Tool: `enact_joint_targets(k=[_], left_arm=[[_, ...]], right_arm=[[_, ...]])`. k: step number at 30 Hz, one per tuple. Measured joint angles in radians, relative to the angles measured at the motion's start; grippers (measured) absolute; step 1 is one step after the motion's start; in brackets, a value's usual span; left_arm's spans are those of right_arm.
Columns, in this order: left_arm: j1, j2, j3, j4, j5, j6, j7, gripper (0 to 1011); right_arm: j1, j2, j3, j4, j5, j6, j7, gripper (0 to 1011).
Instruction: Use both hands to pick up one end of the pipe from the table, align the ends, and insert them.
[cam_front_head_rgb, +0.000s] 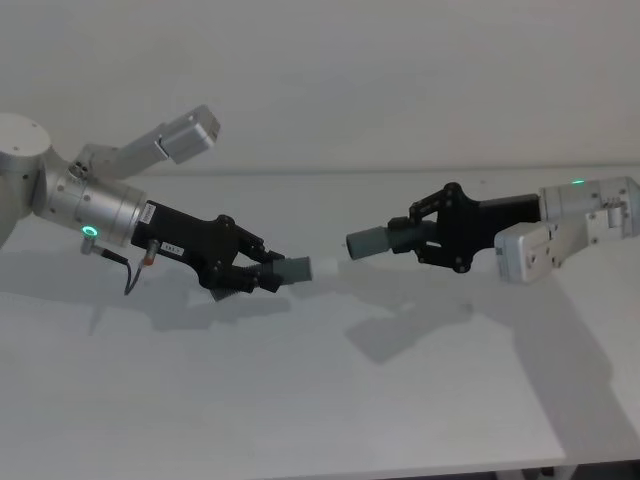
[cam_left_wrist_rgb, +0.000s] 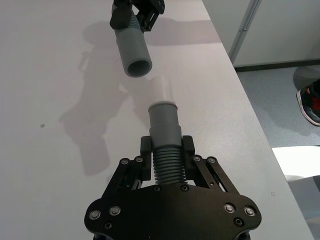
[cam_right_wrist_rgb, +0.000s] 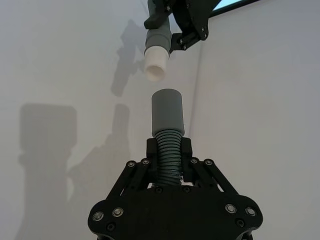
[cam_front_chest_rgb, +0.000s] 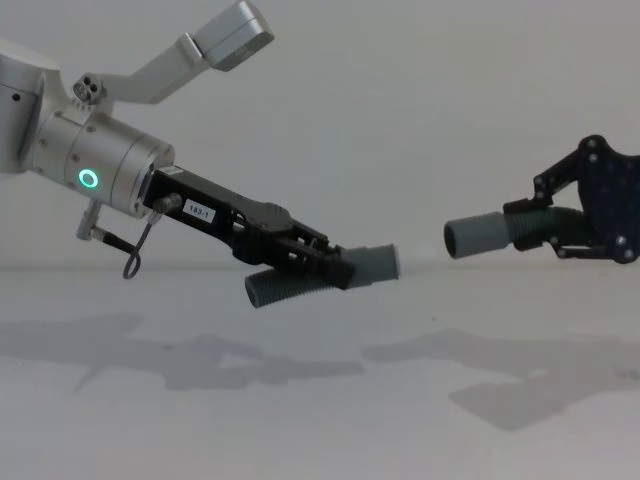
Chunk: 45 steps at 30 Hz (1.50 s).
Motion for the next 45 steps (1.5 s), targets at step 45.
enact_joint_targets(k=[45], left_arm=[[0.0,0.0,0.0,0.0,0.0,0.0,0.0,325]], right_arm=[[-0.035,0.035,-0.035,-0.099,0.056,0.071,0.007,235]])
